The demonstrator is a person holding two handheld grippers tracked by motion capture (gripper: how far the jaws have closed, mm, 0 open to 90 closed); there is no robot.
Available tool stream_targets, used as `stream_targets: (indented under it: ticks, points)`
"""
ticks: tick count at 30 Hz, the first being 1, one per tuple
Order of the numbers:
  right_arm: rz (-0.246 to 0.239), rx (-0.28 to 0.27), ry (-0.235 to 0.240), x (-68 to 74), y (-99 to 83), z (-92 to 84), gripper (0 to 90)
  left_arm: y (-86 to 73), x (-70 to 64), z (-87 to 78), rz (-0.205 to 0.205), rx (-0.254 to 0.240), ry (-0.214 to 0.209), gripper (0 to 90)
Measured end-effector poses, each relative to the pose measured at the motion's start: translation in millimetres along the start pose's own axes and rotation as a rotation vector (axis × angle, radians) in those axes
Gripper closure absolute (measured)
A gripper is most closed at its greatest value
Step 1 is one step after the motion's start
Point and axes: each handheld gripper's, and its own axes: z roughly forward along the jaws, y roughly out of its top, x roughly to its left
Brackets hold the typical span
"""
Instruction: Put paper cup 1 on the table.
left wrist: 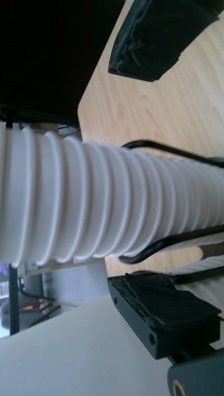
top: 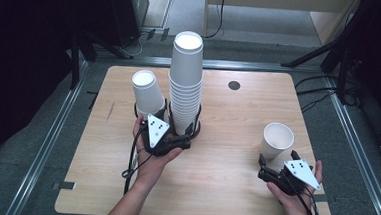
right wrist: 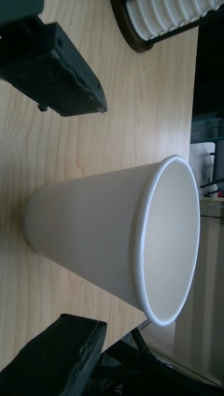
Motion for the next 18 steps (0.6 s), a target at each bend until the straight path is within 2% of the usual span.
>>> stream_targets:
  ticks: [4, 8, 10, 13, 18]
  points:
    - [-0.003, -0.015, 0.016, 5.7, 7.6, -12.2, 0.0, 4.8, 0.6, 7.2, 0.002, -0.004, 0.007, 1.4]
    - [0.015, -0.054, 0.047, 13.0, 19.5, -23.6, 0.0, 8.4, -0.7, 14.6, 0.012, -0.011, 0.042, 1.4]
    - [0.031, -0.076, 0.070, 17.4, 28.3, -29.2, 0.0, 9.4, -0.5, 17.4, 0.014, -0.014, 0.061, 1.4]
    - [0.030, -0.100, 0.087, 23.2, 40.7, -33.9, 0.0, 9.6, 1.1, 22.7, 0.014, -0.011, 0.080, 1.4]
    - [0.043, -0.117, 0.119, 36.2, 70.7, -36.2, 0.0, 10.2, 5.6, 29.6, -0.016, -0.004, 0.100, 1.5]
